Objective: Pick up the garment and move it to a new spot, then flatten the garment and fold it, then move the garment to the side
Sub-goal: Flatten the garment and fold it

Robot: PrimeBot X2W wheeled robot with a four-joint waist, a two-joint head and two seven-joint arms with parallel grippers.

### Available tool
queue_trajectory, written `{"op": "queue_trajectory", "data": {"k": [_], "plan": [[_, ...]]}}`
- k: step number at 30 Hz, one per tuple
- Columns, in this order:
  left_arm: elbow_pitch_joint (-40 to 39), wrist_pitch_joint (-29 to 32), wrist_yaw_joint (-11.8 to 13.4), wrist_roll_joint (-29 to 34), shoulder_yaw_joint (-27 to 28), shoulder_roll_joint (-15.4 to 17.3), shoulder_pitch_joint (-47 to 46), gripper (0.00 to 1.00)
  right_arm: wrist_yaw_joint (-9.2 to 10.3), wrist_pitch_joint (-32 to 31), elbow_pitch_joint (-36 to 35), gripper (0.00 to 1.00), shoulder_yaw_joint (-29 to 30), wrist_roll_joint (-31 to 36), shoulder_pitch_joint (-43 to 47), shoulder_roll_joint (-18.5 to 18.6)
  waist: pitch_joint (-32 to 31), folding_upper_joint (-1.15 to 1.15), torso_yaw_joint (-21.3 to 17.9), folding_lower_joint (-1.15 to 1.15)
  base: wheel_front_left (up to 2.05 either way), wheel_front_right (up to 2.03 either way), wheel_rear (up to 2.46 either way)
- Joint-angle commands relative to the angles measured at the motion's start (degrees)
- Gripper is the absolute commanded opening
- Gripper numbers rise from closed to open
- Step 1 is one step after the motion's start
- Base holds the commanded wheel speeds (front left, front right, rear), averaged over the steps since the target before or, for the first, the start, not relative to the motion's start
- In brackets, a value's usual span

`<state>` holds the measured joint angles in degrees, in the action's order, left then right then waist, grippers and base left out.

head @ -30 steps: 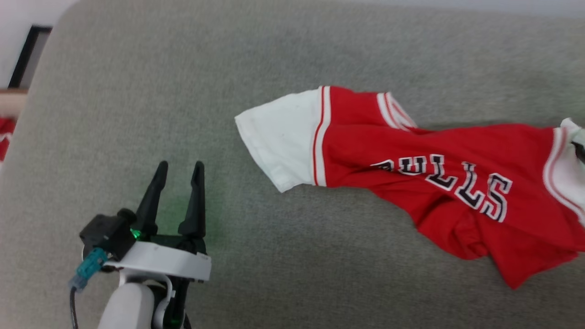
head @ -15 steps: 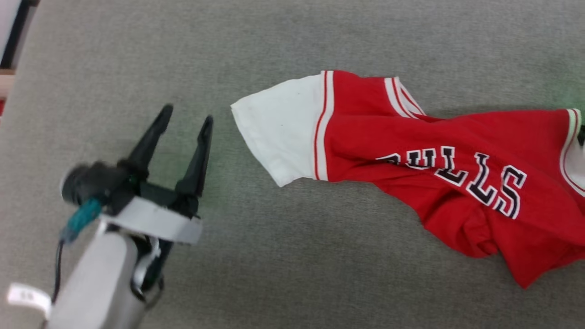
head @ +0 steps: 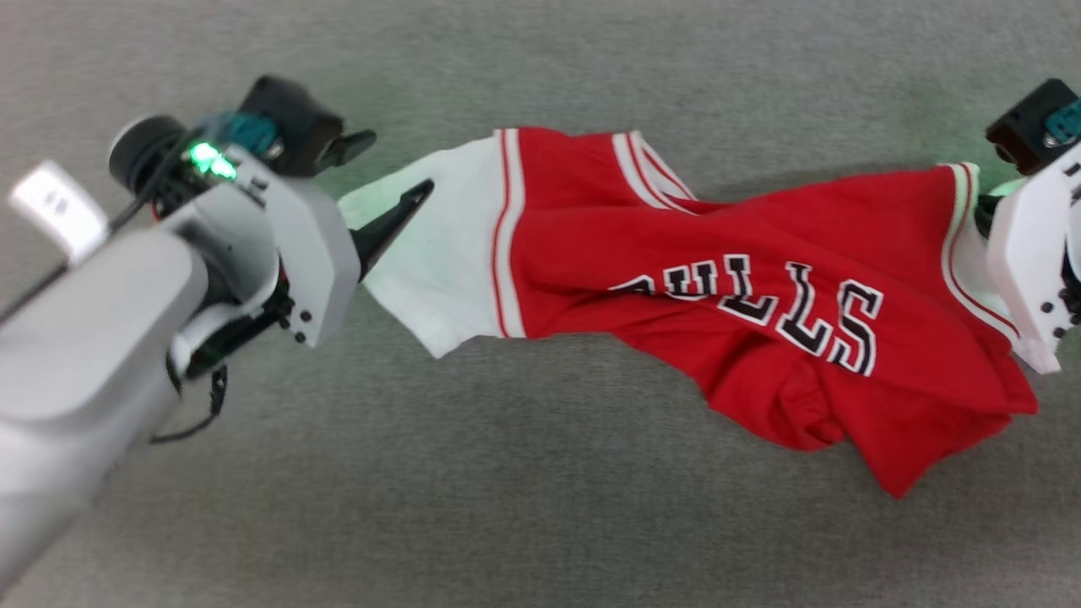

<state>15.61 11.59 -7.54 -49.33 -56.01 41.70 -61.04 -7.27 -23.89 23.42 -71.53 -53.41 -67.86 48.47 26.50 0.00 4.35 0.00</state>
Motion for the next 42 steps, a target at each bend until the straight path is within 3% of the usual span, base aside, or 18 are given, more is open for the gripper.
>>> {"op": "queue_trajectory", "data": {"k": [1,7,13,14,15,17,18,19,24,31,37,42], "plan": [[1.3,2.3,0.1,-2.6,-3.7,0.4,-2.8,1.00,-0.40,-0.3,-0.3,0.00,-2.0,0.0,1.4,-1.4,1.6,0.00,-2.2,0.00,0.00,0.00,0.00],[6.4,8.9,0.1,-10.9,-15.3,0.1,-12.6,1.00,-0.38,-0.6,-0.8,0.00,-2.7,0.4,0.4,-2.0,3.5,0.00,-3.9,0.00,0.00,0.00,0.00],[8.3,12.9,0.1,-16.4,-17.6,-1.0,-14.5,1.00,-0.21,-0.6,-0.6,0.00,-3.0,1.2,-0.1,-2.8,4.7,0.00,-4.8,0.00,0.00,0.00,0.00],[8.1,13.6,0.0,-17.5,-17.7,-0.9,-14.5,0.85,-0.21,-0.6,-0.6,0.00,-3.0,1.3,0.1,-2.9,4.7,0.00,-4.9,0.00,0.00,0.00,0.00],[7.6,14.7,0.0,-18.0,-17.7,-0.8,-14.3,0.48,-0.21,-0.5,-0.6,0.00,-3.1,1.4,0.2,-3.0,4.6,0.00,-5.0,0.00,0.00,0.00,0.00],[6.0,16.4,-0.1,-17.8,-17.9,-0.4,-13.2,0.16,-0.21,0.2,-0.1,0.00,-3.1,1.2,0.3,-3.0,4.4,0.00,-5.0,0.00,0.00,0.00,0.00],[6.0,16.4,-0.1,-17.8,-17.9,-0.4,-13.2,0.16,-0.21,0.2,-0.1,0.00,-3.1,1.2,0.3,-3.0,4.4,0.00,-5.0,0.00,0.00,0.00,0.00],[5.4,16.8,-0.1,-18.1,-17.9,-0.1,-12.8,0.00,-0.21,0.6,0.2,0.00,-3.0,0.9,0.4,-3.0,4.3,0.00,-5.0,0.00,0.00,0.00,0.00],[5.3,14.0,0.0,-18.4,-17.7,0.5,-12.7,0.00,-0.17,4.3,2.2,0.00,-2.3,-2.0,-0.9,-3.1,3.4,0.00,-4.5,0.00,0.00,0.00,0.00],[11.9,-2.7,0.1,-18.7,-17.2,-0.3,-17.3,0.00,-0.19,14.3,7.3,0.00,3.1,-4.8,-7.2,-4.6,1.6,0.00,-4.3,0.00,0.00,0.00,0.00],[21.6,-12.9,0.1,-22.6,-15.1,-3.2,-23.0,0.00,-0.19,20.5,18.6,0.00,9.2,-3.0,-14.4,-7.9,0.6,0.00,-4.0,0.00,0.00,0.00,0.00],[32.4,-20.2,0.1,-24.0,-10.6,-6.1,-31.4,0.00,-0.18,27.4,32.4,0.00,17.3,-0.6,-24.1,-13.9,0.5,0.00,-4.1,0.00,0.00,0.00,0.00]]}}
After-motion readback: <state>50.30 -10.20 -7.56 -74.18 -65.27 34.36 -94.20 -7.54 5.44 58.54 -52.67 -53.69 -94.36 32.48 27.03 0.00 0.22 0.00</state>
